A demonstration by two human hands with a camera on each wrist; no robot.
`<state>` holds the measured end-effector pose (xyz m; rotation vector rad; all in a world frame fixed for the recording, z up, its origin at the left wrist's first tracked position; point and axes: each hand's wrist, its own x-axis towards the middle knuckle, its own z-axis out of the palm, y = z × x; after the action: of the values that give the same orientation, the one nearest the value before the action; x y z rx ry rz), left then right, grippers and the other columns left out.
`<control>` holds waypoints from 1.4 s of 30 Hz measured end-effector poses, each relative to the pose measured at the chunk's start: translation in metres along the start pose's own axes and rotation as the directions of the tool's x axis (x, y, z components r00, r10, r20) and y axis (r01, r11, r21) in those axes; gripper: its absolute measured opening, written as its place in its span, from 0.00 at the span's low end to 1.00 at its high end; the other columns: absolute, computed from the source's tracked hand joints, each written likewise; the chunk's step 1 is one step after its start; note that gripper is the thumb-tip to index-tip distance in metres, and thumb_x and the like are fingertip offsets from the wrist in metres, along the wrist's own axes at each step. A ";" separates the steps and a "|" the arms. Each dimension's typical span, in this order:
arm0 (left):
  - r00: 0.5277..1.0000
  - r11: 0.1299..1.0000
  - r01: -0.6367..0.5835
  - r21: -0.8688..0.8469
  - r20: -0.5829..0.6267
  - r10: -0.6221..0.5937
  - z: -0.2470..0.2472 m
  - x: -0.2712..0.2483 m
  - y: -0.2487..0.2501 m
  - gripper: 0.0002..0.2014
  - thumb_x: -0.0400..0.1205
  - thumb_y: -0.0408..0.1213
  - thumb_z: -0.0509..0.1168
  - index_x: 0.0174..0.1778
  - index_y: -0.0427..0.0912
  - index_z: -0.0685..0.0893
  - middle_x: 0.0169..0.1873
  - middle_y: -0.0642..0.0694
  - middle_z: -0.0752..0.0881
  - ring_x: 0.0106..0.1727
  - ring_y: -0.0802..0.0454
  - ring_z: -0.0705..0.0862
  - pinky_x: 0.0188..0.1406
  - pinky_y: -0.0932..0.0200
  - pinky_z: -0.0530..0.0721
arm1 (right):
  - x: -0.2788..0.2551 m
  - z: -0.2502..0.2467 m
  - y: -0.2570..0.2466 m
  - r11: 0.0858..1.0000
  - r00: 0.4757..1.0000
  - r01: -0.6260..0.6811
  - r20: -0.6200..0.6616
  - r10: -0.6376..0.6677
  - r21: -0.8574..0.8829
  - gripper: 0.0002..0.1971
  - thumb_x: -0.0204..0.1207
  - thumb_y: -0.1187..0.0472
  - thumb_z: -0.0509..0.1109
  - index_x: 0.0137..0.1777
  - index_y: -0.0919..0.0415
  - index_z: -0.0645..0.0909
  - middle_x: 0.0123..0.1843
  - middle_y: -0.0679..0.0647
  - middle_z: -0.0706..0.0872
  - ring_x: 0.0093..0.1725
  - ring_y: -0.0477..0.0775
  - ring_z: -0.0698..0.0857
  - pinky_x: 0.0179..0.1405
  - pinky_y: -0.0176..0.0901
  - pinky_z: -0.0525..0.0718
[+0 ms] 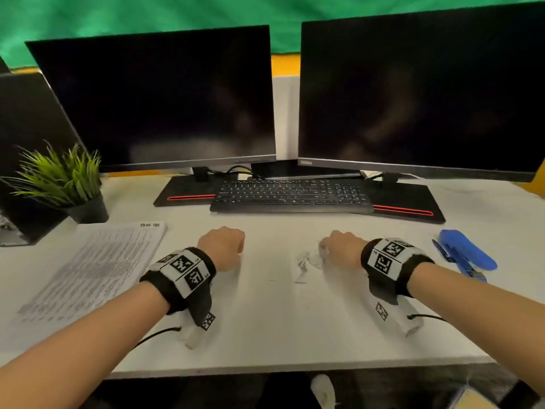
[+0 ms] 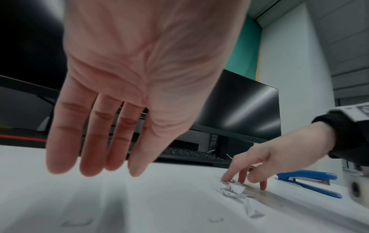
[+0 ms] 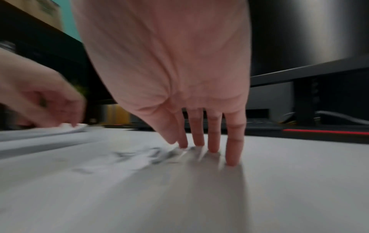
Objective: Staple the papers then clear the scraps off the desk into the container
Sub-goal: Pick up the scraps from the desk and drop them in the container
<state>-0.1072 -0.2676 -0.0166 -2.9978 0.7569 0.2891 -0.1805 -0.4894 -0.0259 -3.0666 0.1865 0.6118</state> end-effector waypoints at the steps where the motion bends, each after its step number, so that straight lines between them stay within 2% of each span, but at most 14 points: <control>1: 1.000 1.000 0.019 -0.003 0.011 -0.019 0.002 -0.002 -0.007 0.13 0.80 0.32 0.59 0.60 0.43 0.80 0.61 0.42 0.82 0.61 0.42 0.81 0.57 0.54 0.79 | 0.001 0.003 -0.004 0.999 0.999 0.032 0.010 -0.033 0.010 0.19 0.82 0.60 0.57 0.71 0.62 0.74 0.70 0.61 0.73 0.67 0.64 0.76 0.63 0.48 0.75; 5: 0.993 0.995 0.096 0.000 0.075 -0.096 0.007 -0.017 -0.030 0.15 0.83 0.33 0.57 0.64 0.39 0.79 0.64 0.40 0.82 0.64 0.40 0.81 0.62 0.52 0.80 | 0.004 -0.006 -0.002 0.990 0.998 0.053 -0.038 -0.048 0.132 0.24 0.81 0.64 0.57 0.78 0.60 0.65 0.75 0.59 0.69 0.73 0.62 0.72 0.73 0.50 0.72; 9: 0.975 0.999 0.045 0.013 0.217 -0.047 0.022 -0.034 -0.028 0.19 0.87 0.41 0.52 0.64 0.33 0.79 0.64 0.37 0.81 0.63 0.40 0.81 0.58 0.54 0.78 | 0.008 -0.016 0.003 0.999 1.000 0.002 -0.028 -0.001 0.047 0.23 0.81 0.66 0.58 0.76 0.67 0.68 0.76 0.63 0.71 0.74 0.63 0.73 0.74 0.51 0.71; 12: 0.942 0.998 0.060 0.027 0.330 -0.066 0.035 -0.041 -0.006 0.32 0.86 0.55 0.49 0.76 0.31 0.65 0.76 0.32 0.66 0.74 0.37 0.72 0.71 0.51 0.72 | 0.008 -0.007 -0.006 0.999 0.999 0.039 0.031 -0.038 -0.034 0.20 0.77 0.52 0.65 0.60 0.69 0.82 0.61 0.62 0.85 0.53 0.61 0.83 0.52 0.46 0.81; 14: 0.941 0.997 0.057 0.043 0.331 -0.068 0.040 -0.038 0.013 0.38 0.85 0.59 0.47 0.80 0.30 0.57 0.80 0.32 0.58 0.77 0.36 0.67 0.77 0.47 0.69 | 0.003 -0.001 -0.012 0.999 0.999 0.042 0.028 -0.041 -0.031 0.22 0.77 0.48 0.62 0.51 0.69 0.83 0.51 0.61 0.85 0.46 0.60 0.82 0.45 0.45 0.80; 20: 0.955 0.991 -0.130 -0.017 0.266 0.130 0.038 -0.020 0.090 0.34 0.85 0.55 0.47 0.81 0.33 0.57 0.79 0.35 0.59 0.78 0.37 0.65 0.76 0.43 0.69 | -0.026 0.020 -0.005 0.988 0.995 0.090 0.027 -0.094 0.127 0.23 0.81 0.70 0.51 0.76 0.64 0.68 0.76 0.62 0.72 0.74 0.62 0.72 0.75 0.52 0.69; 23: 0.931 0.960 -0.269 -0.080 0.233 0.280 0.024 -0.022 0.115 0.26 0.88 0.46 0.48 0.81 0.38 0.60 0.82 0.36 0.57 0.82 0.41 0.59 0.78 0.51 0.61 | -0.033 0.017 0.020 0.972 0.998 0.001 -0.065 0.015 0.237 0.25 0.82 0.69 0.51 0.79 0.60 0.64 0.81 0.57 0.66 0.79 0.59 0.66 0.78 0.48 0.63; 25: 0.913 0.934 -0.326 -0.146 0.209 0.351 0.015 -0.021 0.120 0.22 0.88 0.40 0.48 0.78 0.39 0.68 0.81 0.39 0.63 0.83 0.44 0.59 0.76 0.57 0.61 | -0.037 0.016 0.034 0.967 0.989 -0.105 -0.076 0.125 0.233 0.23 0.82 0.67 0.52 0.77 0.62 0.68 0.77 0.62 0.69 0.75 0.63 0.70 0.73 0.49 0.68; 27: 0.927 0.937 -0.321 -0.140 0.154 0.341 0.010 -0.018 0.116 0.20 0.87 0.42 0.51 0.70 0.37 0.76 0.71 0.37 0.74 0.76 0.42 0.70 0.66 0.56 0.70 | -0.039 0.019 0.038 0.972 0.986 -0.150 -0.043 0.160 0.179 0.20 0.81 0.65 0.52 0.72 0.64 0.72 0.72 0.64 0.72 0.70 0.66 0.73 0.68 0.52 0.73; 30: 0.968 0.966 -0.233 -0.117 0.071 0.242 0.008 -0.017 0.101 0.21 0.83 0.49 0.60 0.65 0.38 0.77 0.63 0.39 0.78 0.62 0.39 0.79 0.56 0.51 0.79 | -0.037 0.028 0.027 0.988 0.997 -0.076 -0.005 0.077 0.133 0.18 0.81 0.64 0.52 0.68 0.60 0.75 0.69 0.62 0.72 0.68 0.67 0.71 0.69 0.59 0.73; 33: 0.964 0.969 -0.157 -0.192 0.183 0.193 0.014 -0.025 0.087 0.21 0.75 0.51 0.70 0.54 0.38 0.78 0.50 0.41 0.83 0.42 0.44 0.83 0.36 0.56 0.84 | -0.036 0.030 0.009 0.972 0.998 0.057 -0.004 -0.057 0.228 0.19 0.81 0.65 0.53 0.70 0.59 0.76 0.69 0.62 0.72 0.69 0.66 0.72 0.71 0.56 0.71; 37: 0.951 0.960 -0.137 -0.245 0.237 0.196 0.027 -0.018 0.088 0.19 0.73 0.51 0.73 0.48 0.42 0.76 0.45 0.44 0.84 0.37 0.44 0.84 0.43 0.52 0.88 | -0.042 0.021 0.014 0.950 0.993 0.038 -0.115 -0.002 0.311 0.21 0.83 0.64 0.53 0.75 0.64 0.70 0.74 0.62 0.71 0.73 0.63 0.72 0.72 0.49 0.70; 40: 0.954 0.950 -0.176 -0.259 0.194 0.230 0.022 -0.003 0.096 0.16 0.74 0.48 0.74 0.46 0.42 0.78 0.45 0.43 0.85 0.30 0.46 0.82 0.39 0.54 0.86 | -0.046 0.025 0.024 0.970 0.990 -0.013 -0.130 0.045 0.243 0.21 0.82 0.61 0.56 0.73 0.64 0.71 0.73 0.63 0.72 0.70 0.63 0.74 0.68 0.50 0.73; 42: 0.959 0.952 -0.213 -0.220 0.138 0.247 0.018 0.009 0.099 0.16 0.73 0.48 0.74 0.48 0.40 0.82 0.50 0.41 0.88 0.37 0.44 0.85 0.44 0.54 0.84 | -0.045 0.031 0.026 0.972 0.997 0.038 -0.075 -0.021 0.230 0.28 0.80 0.54 0.62 0.79 0.60 0.63 0.77 0.60 0.67 0.74 0.62 0.70 0.73 0.51 0.70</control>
<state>-0.1490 -0.3577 -0.0350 -3.0160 1.1255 0.6520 -0.2370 -0.5086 -0.0368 -2.8615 0.1968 0.4426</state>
